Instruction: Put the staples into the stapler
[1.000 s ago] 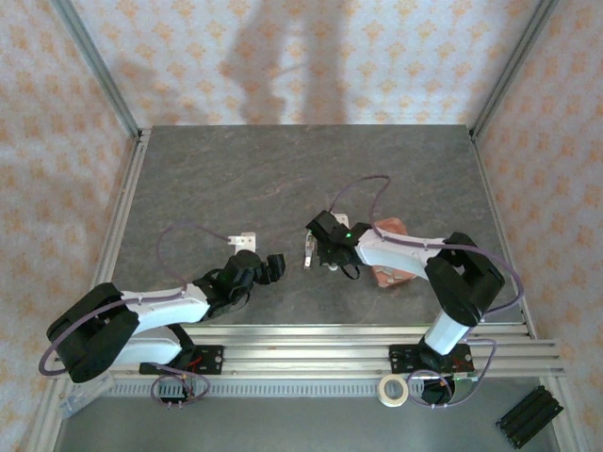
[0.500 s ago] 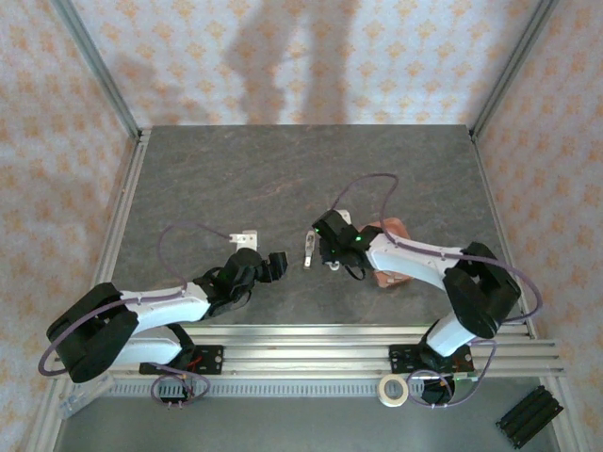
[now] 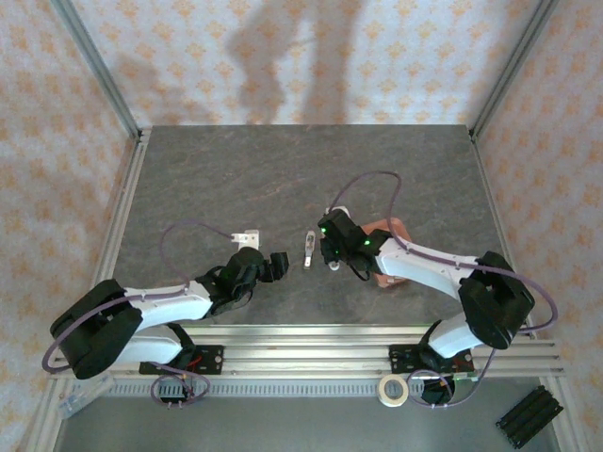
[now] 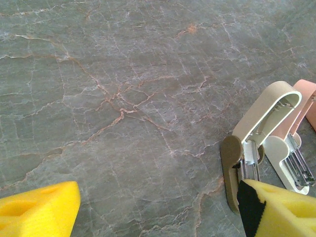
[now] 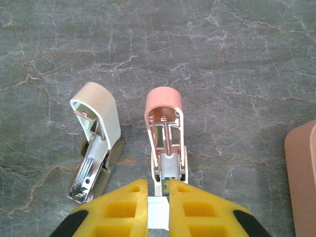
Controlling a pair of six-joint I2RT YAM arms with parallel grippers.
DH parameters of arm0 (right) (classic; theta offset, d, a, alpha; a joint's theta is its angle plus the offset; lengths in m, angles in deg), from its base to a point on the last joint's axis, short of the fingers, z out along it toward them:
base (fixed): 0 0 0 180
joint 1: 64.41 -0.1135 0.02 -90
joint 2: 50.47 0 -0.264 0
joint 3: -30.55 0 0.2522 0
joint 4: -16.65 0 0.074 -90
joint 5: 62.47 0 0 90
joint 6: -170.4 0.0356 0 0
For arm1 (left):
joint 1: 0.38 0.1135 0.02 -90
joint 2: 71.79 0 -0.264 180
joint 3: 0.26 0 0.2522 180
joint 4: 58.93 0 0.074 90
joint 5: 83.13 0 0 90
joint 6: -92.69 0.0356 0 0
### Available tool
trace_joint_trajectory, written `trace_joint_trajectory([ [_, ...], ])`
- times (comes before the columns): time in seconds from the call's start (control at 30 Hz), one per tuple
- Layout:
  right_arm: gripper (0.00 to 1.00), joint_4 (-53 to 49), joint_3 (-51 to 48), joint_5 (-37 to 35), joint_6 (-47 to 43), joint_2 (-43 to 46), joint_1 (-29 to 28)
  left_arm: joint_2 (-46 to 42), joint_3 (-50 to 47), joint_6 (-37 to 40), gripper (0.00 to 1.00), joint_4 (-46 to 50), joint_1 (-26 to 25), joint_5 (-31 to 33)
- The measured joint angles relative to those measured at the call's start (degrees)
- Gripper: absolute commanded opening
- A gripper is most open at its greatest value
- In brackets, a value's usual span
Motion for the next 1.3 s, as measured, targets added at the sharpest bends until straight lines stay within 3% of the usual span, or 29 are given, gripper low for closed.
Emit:
trace_joint_trajectory([
  [1.3,0.13,0.3,0.0,-0.7,-1.6,-5.5,0.0,0.5,0.0,-0.2,0.84,0.0,0.0,-0.7],
])
